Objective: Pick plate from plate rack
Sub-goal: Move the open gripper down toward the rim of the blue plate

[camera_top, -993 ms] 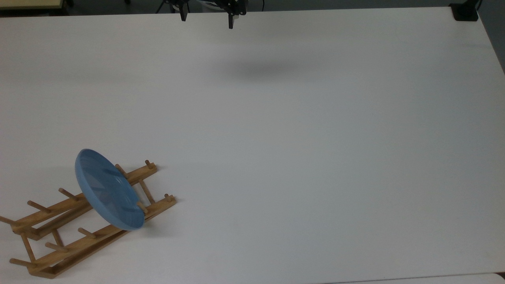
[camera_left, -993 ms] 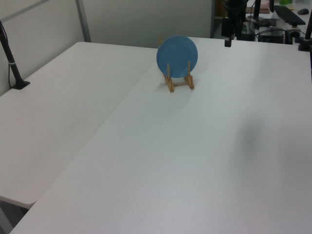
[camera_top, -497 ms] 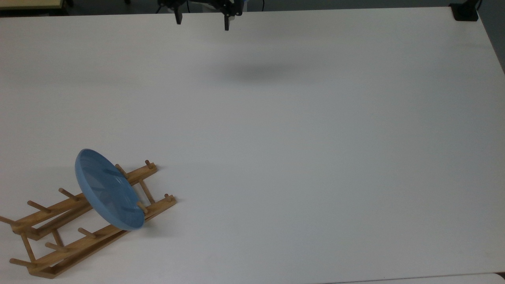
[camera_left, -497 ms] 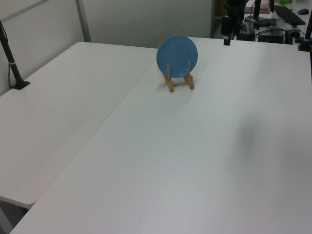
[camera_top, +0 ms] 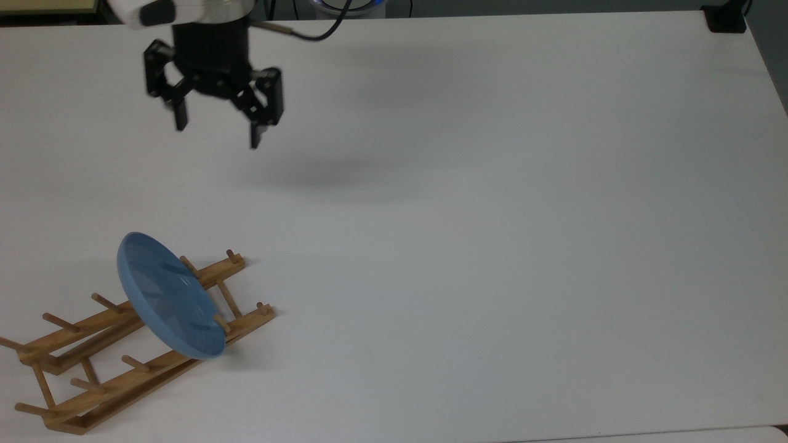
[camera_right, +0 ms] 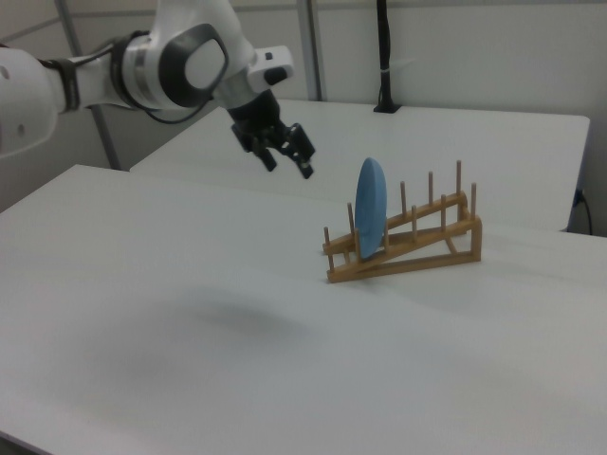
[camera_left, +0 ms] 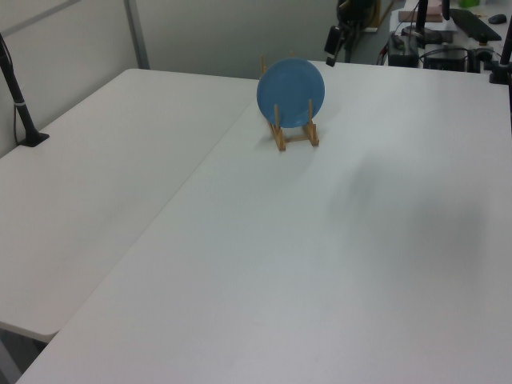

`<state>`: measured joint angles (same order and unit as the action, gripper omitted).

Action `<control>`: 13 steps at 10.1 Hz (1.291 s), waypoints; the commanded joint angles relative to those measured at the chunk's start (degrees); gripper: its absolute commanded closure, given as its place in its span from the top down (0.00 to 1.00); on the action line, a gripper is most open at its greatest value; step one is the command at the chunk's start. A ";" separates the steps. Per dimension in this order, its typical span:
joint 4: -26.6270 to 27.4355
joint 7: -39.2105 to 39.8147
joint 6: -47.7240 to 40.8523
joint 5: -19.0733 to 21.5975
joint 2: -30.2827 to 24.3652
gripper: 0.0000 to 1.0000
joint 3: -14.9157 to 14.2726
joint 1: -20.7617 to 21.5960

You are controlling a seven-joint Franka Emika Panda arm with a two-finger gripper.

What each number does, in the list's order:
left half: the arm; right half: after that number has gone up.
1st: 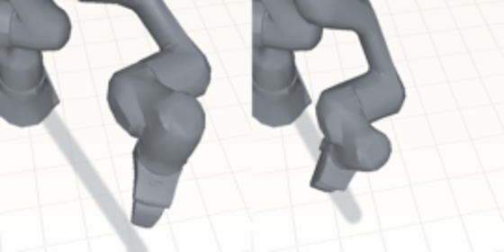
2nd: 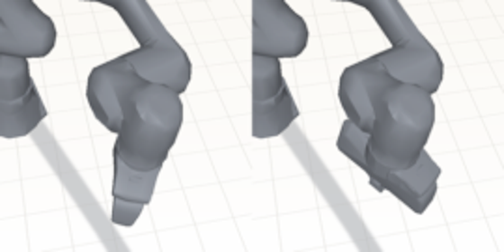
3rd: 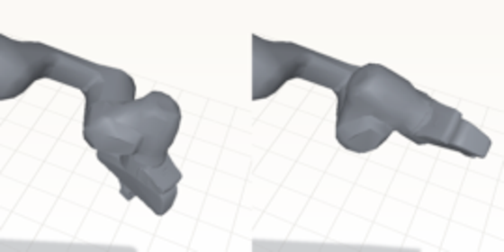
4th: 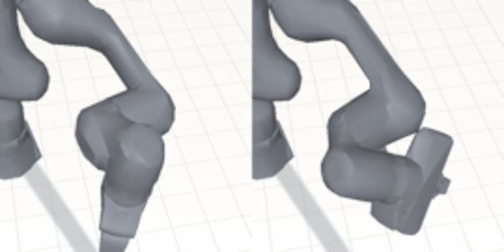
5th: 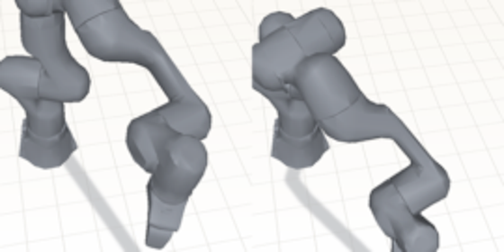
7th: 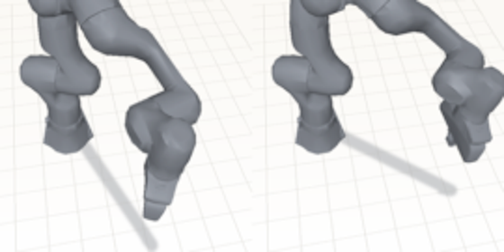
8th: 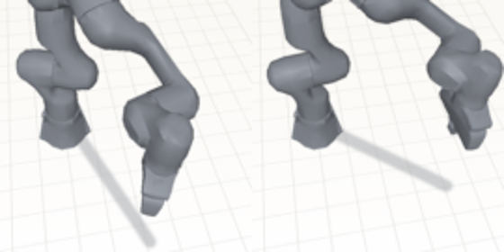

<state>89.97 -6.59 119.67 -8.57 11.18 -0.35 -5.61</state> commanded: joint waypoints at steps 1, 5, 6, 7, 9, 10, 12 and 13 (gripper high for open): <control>-2.08 -4.89 11.60 -8.96 5.93 0.72 -1.22 -1.68; -4.71 -14.24 17.53 -18.67 11.84 0.53 -3.42 -2.13; -5.33 -14.33 18.48 -18.94 13.24 0.53 -4.30 -2.13; -5.42 -14.33 19.45 -19.64 14.56 0.53 -4.57 -2.13; -5.86 -15.73 19.81 -21.04 15.88 0.53 -4.66 -2.04; -6.12 -16.26 19.81 -21.22 16.33 0.53 -4.66 -1.86; -6.30 -16.26 19.99 -21.14 16.50 0.35 -4.66 -1.95; -6.56 -16.26 19.99 -21.14 16.51 0.22 -4.57 -1.95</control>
<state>84.62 -21.32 138.65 -28.45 26.99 -4.38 -8.06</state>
